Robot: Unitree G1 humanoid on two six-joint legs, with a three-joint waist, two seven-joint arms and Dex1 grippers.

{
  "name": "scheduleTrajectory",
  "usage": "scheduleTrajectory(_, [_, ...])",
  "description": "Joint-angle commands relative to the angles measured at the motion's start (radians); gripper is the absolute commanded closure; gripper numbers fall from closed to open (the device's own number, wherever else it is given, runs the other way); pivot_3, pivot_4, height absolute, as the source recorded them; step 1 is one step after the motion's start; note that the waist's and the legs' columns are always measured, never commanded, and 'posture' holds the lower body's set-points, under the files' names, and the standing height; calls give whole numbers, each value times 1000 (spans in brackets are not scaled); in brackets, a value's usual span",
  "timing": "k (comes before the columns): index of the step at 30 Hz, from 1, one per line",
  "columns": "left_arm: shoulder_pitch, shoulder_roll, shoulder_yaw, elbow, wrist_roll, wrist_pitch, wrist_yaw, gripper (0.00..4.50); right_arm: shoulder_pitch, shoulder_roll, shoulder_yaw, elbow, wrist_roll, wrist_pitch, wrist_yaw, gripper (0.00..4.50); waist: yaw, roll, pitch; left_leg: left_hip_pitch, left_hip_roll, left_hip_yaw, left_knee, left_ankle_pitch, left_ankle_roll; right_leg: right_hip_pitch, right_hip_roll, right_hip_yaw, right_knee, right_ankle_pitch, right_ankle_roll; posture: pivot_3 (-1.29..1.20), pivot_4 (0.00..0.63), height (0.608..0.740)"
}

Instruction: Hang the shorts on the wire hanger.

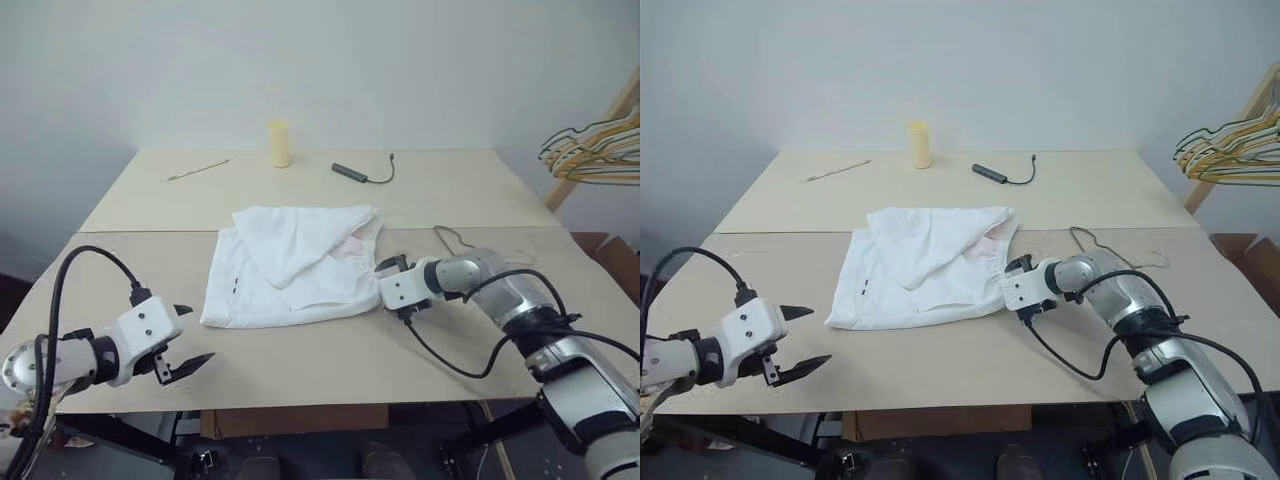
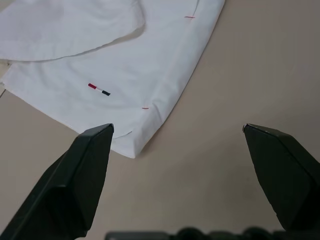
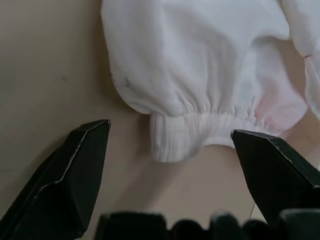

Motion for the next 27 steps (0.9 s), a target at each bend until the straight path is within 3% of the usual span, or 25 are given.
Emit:
scheduleTrajectory(1, [-17, 5, -5, 5, 12, -13, 7, 0, -49, 37, 5, 72, -31, -54, -69, 179, -6, 0, 0, 0, 0, 0, 0, 0, 0, 0, 0, 0, 0, 0, 0, 47, 0, 740])
scheduleTrajectory(4, [-11, 5, -14, 6, 18, -19, 7, 0, -62, 46, 12, 104, -45, -93, -81, 901, -13, 0, 0, 0, 0, 0, 0, 0, 0, 0, 0, 0, 1, 0, 0, 54, 0, 740])
scheduleTrajectory(14, [-56, -23, -107, 80, 113, -89, 68, 0, -45, 37, 9, 94, -56, -114, -71, 4470, -16, 0, 0, 1, 0, 0, 0, 0, 0, 0, 0, 1, 2, 0, 0, 37, 0, 740])
scheduleTrajectory(20, [-227, -103, -229, 259, 188, -172, 129, 0, -26, 55, -15, 64, -35, -66, -82, 4470, -15, 0, 0, 1, 0, 0, 0, 0, 0, 0, 0, 1, 3, 0, 0, 23, 0, 740])
scheduleTrajectory(27, [-390, -109, -333, 454, 158, -135, -5, 0, -15, 60, -19, 48, -38, -43, -114, 4470, -29, 0, 0, 1, -1, 0, 0, 0, 0, -1, 0, 1, 6, 0, 0, 0, 0, 740])
